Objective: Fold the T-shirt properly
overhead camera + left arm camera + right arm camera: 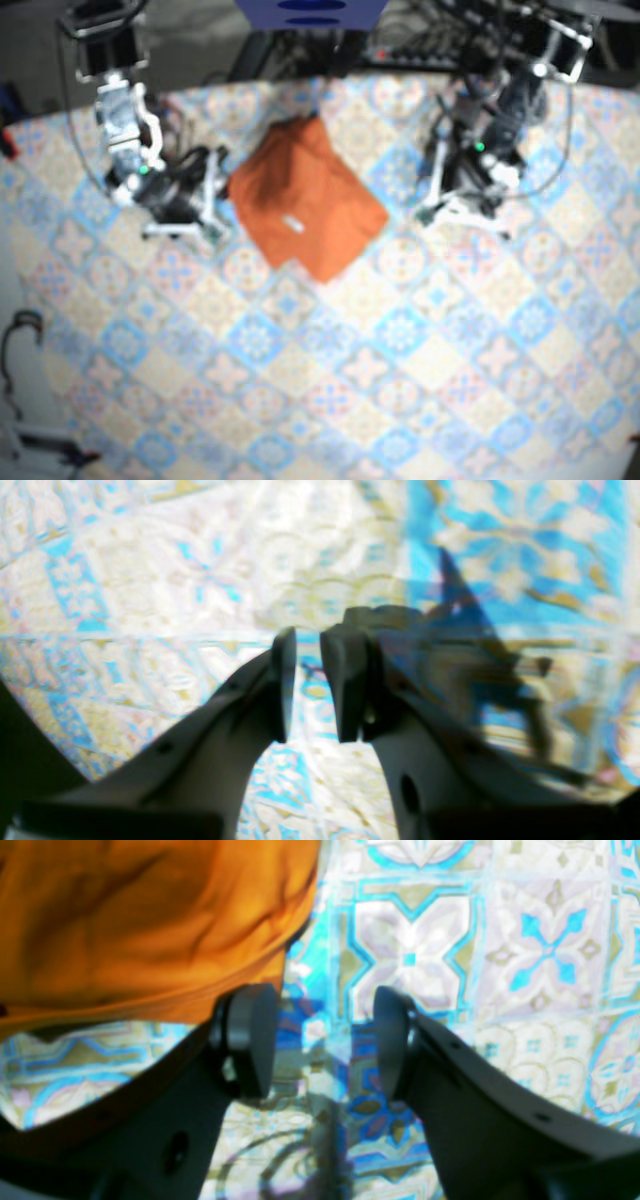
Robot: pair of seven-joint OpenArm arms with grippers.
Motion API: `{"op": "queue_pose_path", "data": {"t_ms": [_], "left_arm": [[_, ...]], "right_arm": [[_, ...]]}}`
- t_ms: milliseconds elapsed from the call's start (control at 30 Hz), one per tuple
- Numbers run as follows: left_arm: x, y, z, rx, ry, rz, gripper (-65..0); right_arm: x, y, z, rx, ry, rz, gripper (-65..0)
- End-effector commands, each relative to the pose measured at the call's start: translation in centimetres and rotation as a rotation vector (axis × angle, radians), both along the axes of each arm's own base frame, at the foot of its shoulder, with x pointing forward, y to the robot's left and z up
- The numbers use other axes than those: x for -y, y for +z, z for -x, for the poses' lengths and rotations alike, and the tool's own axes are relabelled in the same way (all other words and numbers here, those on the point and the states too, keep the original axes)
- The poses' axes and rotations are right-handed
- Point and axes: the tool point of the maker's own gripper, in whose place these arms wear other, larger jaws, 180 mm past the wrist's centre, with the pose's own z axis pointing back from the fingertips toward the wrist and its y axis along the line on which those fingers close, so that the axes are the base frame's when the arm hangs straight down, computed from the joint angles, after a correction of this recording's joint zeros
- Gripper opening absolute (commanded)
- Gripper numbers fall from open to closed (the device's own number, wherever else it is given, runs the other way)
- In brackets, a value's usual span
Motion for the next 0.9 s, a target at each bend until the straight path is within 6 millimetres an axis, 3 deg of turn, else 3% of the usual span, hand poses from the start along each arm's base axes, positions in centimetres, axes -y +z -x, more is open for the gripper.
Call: {"op": "queue_pose_path", "data": {"t_ms": [0,133,300,433,533,867], "left_arm": [[0.1,1.1,-0.5,0.042,-0.011,0.003,-51.6],[0.4,1.1,0.3,0.034,-0.016,0.007,-51.6],[0.2,0.8,0.8,0.021,-0.016,0.003,-51.7],[-0.5,0.6,1.3,0.009,-0.019,-0.017,-51.7],[-0.5,0.5,1.4,0.007,-0.019,-0.017,-51.7],[-0.6,0.6,1.3,0.011,-0.022,-0.018,-51.7]], "right_arm": [[0.4,1.7,-2.7,0.08,-0.032,-0.018,-34.3],[1.7,0.1,-4.2,0.073,-0.128,-0.03,-34.3],[1.5,-2.2,-3.7,0.018,-0.156,-0.055,-35.8],[1.6,-2.7,-3.2,0.0,-0.159,-0.052,-50.6],[1.6,-3.7,-1.4,-0.035,-0.16,-0.047,-57.0],[0.5,-4.1,2.6,-0.082,-0.12,-0.029,-57.0]]}}
